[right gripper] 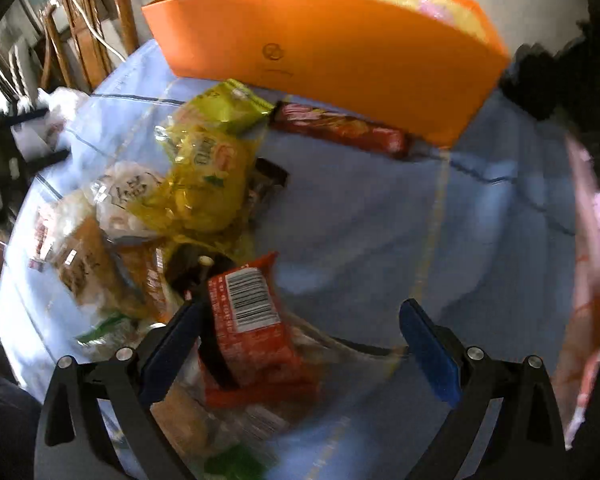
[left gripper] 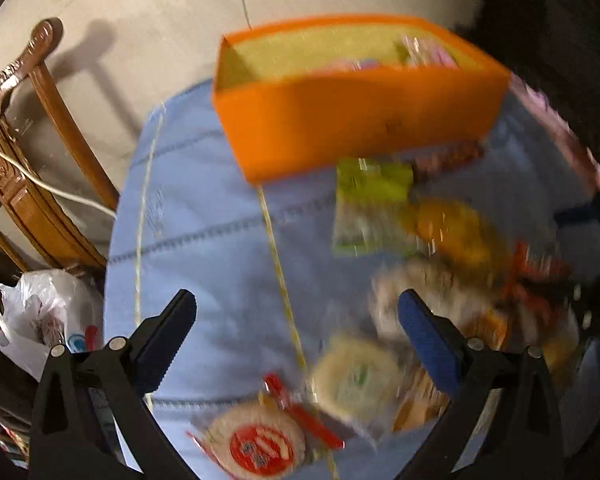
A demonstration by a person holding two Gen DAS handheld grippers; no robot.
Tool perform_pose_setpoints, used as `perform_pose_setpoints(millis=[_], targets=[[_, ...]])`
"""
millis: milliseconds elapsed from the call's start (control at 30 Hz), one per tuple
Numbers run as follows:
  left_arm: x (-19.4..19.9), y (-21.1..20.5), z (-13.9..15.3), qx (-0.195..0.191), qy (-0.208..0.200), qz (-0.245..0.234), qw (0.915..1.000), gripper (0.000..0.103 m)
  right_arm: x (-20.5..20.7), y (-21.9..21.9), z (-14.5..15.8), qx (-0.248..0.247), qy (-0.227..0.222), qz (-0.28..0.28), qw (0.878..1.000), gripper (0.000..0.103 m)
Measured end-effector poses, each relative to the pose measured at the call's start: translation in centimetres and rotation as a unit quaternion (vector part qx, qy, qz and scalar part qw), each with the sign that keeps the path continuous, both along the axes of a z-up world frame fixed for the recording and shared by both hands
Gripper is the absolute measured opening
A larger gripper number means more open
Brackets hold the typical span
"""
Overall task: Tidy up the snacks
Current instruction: 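Grasp the red wafer pack with the right tool while the left tool grasps a round bun pack, then carry both packs over the orange box and release them inside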
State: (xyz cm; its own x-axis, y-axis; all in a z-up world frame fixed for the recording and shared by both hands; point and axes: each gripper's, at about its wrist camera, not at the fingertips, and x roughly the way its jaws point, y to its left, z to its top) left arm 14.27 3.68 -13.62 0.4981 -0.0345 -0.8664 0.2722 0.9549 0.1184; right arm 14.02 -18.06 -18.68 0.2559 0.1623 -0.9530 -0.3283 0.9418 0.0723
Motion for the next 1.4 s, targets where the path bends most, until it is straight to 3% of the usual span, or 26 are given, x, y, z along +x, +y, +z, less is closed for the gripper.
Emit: perform_pose_setpoints(millis=[133,233,300,400,467,567,700,767,833,867,900,933,967,1133,1233,1400], targets=[[-2.8,1.1,-1.8,-0.020,0.042,-0.019,0.9987,0.099,0.3,0.9,-0.9,0.005,0.003,0.016,1.000,0.099],[-4.3,1.5,-2.4,-0.006,0.042,-0.034,0.9985,0.099,0.0,2.3,-2.1,-0.018,0.016,0.039,0.999,0.099],[-4.7,1.5,-3.3,0.009,0.047,-0.033,0.9983,0.099,-0.2,2.4,-2.0,-0.007,0.000,0.028,1.000,0.099],[-4.4,1.7,-3.8,-0.016,0.051,-0.031,0.9981,0.099,0.0,1.8,-1.9,0.023,0.003,0.000,1.000,0.099],[-4.1,1.9,-4.3,-0.025,0.062,-0.043,0.9968,0.099,0.1,1.9,-2.2,0.009,0.003,0.005,1.000,0.099],[-4.1,1.9,-4.9,-0.033,0.075,-0.078,0.9936,0.099,-0.1,1.6,-2.1,0.012,-0.001,0.004,1.000,0.099],[-4.5,0.9,-6.4,-0.005,0.080,-0.139,0.9870,0.099,-0.4,0.8,-2.1,0.022,0.003,-0.011,1.000,0.099],[-4.3,0.4,-7.6,0.014,0.095,-0.133,0.9865,0.099,-0.5,0.3,-2.0,0.023,0.001,-0.012,1.000,0.099],[-4.2,0.9,-7.6,-0.004,0.090,-0.122,0.9884,0.099,-0.8,0.4,-1.8,0.018,-0.009,-0.007,1.000,0.094],[-4.3,1.2,-7.6,-0.013,0.093,-0.119,0.9885,0.096,-1.2,0.5,-1.5,0.015,-0.019,0.002,1.000,0.063],[-4.4,1.3,-7.4,-0.024,0.093,-0.118,0.9883,0.078,-1.4,0.7,-1.4,0.015,-0.020,0.007,1.000,0.048],[-4.7,1.3,-7.0,-0.024,0.085,-0.115,0.9894,0.063,-1.6,0.9,-1.2,0.008,-0.023,0.011,1.000,0.048],[-5.0,1.1,-6.7,-0.026,0.092,-0.115,0.9888,0.058,-2.0,1.1,-1.0,-0.005,-0.027,0.013,1.000,0.048],[-5.7,0.6,-5.5,-0.025,0.098,-0.078,0.9918,0.055,-3.0,1.2,1.2,0.007,-0.050,-0.009,0.999,0.047],[-5.8,0.4,-2.9,-0.028,0.067,-0.034,0.9968,0.055,-3.6,0.0,3.7,0.036,-0.071,-0.053,0.995,0.047],[-4.7,-0.2,1.4,-0.063,0.026,0.036,0.9970,0.055,-3.6,-2.1,8.6,0.079,-0.127,-0.139,0.979,0.048]])
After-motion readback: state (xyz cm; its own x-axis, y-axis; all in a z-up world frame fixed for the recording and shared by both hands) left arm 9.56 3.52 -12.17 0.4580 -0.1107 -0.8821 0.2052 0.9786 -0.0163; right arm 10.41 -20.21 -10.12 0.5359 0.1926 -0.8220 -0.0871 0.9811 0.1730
